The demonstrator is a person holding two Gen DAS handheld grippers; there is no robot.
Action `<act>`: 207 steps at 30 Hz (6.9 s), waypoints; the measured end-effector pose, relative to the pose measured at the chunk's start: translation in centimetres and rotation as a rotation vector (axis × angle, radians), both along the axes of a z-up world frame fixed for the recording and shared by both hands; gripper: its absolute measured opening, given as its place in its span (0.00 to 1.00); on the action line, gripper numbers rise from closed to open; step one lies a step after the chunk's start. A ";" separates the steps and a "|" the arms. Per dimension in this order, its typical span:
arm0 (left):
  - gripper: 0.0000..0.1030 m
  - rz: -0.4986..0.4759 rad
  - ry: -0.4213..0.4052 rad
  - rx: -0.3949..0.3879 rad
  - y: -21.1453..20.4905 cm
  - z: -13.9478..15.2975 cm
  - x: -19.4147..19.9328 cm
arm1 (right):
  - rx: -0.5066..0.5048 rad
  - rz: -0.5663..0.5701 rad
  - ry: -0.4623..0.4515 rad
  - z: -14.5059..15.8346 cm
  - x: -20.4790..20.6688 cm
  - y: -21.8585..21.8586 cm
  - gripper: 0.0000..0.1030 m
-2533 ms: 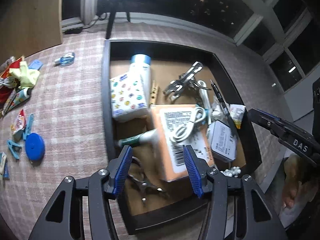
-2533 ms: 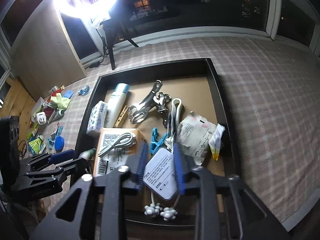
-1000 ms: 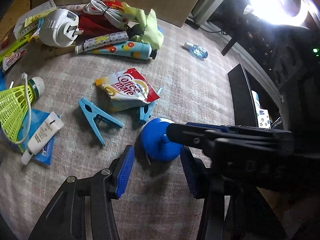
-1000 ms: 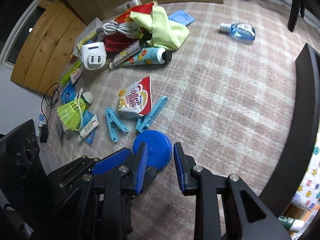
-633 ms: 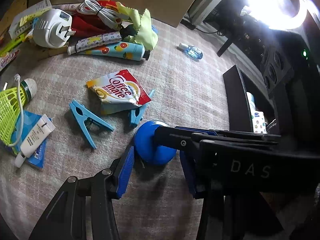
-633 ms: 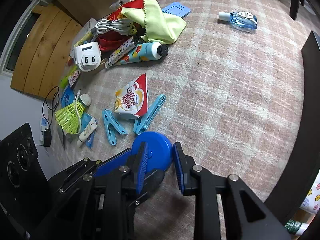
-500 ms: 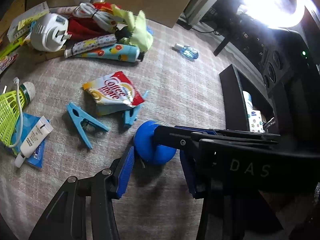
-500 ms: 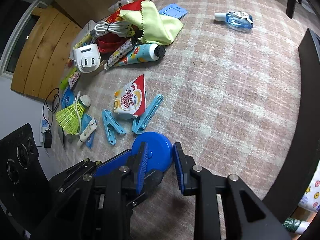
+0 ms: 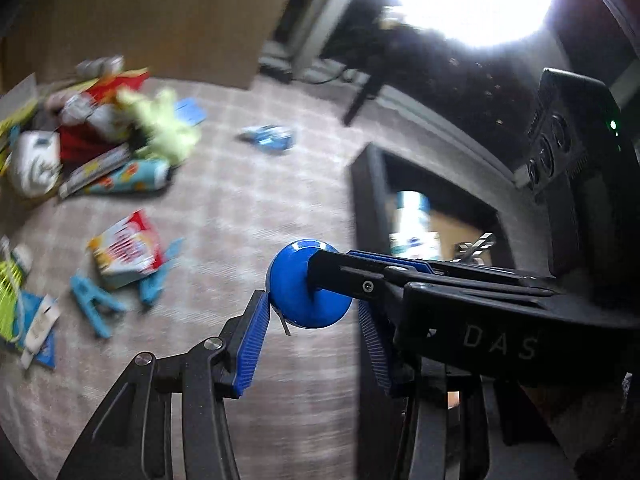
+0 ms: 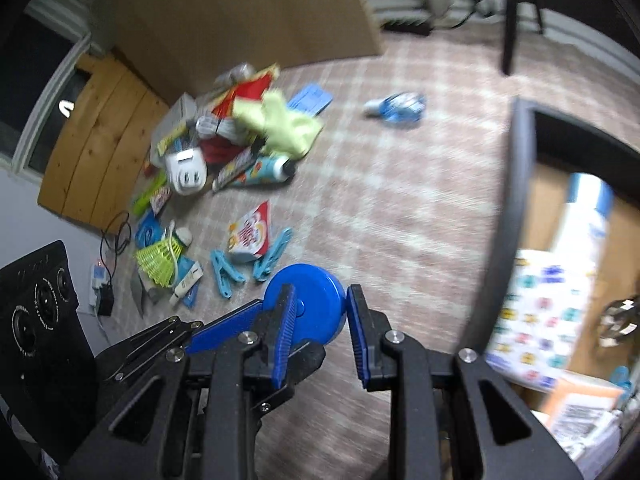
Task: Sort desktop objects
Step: 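Carry the blue tape measure over the tray and release it, then move both grippers back over the pile of items, then grasp the yellow shuttlecock with the left gripper while the right grasps the white cable, then carry the shuttlecock and white cable over the tray and release both, then move both grippers back over the pile of items, then grasp a blue clothespin with the right gripper while the left grasps another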
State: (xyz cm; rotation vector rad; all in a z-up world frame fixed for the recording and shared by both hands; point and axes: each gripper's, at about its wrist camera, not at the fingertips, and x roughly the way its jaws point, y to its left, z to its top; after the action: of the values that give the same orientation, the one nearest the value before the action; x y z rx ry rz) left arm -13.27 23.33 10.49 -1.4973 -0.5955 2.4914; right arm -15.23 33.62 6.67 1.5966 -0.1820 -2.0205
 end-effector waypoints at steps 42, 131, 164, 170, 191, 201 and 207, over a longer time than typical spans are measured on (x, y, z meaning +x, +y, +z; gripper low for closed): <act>0.43 0.135 -0.020 -0.119 -4.8 1.7 2.4 | 0.052 -0.187 0.126 5.3 2.4 11.2 0.30; 0.01 0.259 0.046 0.035 -14.1 4.6 4.9 | -0.144 0.084 0.159 7.2 7.5 -6.3 0.04; 0.58 -0.236 0.048 -0.049 15.7 6.4 -2.3 | 0.087 -0.392 0.247 9.5 5.6 23.4 0.39; 0.58 -0.141 0.015 -0.065 11.1 4.8 -1.8 | 0.074 -0.322 0.249 9.2 5.3 20.3 0.39; 0.56 0.309 -0.145 -0.069 -12.7 -2.6 6.0 | 0.041 0.070 0.087 2.3 3.7 -1.9 0.39; 0.51 0.241 -0.168 -0.041 -12.4 -4.9 5.5 | 0.060 0.123 -0.043 -2.9 1.5 -9.7 0.37; 0.51 0.230 -0.176 -0.047 -12.6 -5.8 4.4 | 0.124 0.152 -0.048 -4.3 0.5 -12.2 0.34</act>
State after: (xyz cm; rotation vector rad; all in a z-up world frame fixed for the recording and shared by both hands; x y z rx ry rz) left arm -8.85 10.71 4.68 -1.7720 -0.7840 2.5709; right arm -14.70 21.42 2.33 1.6822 0.0465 -1.9102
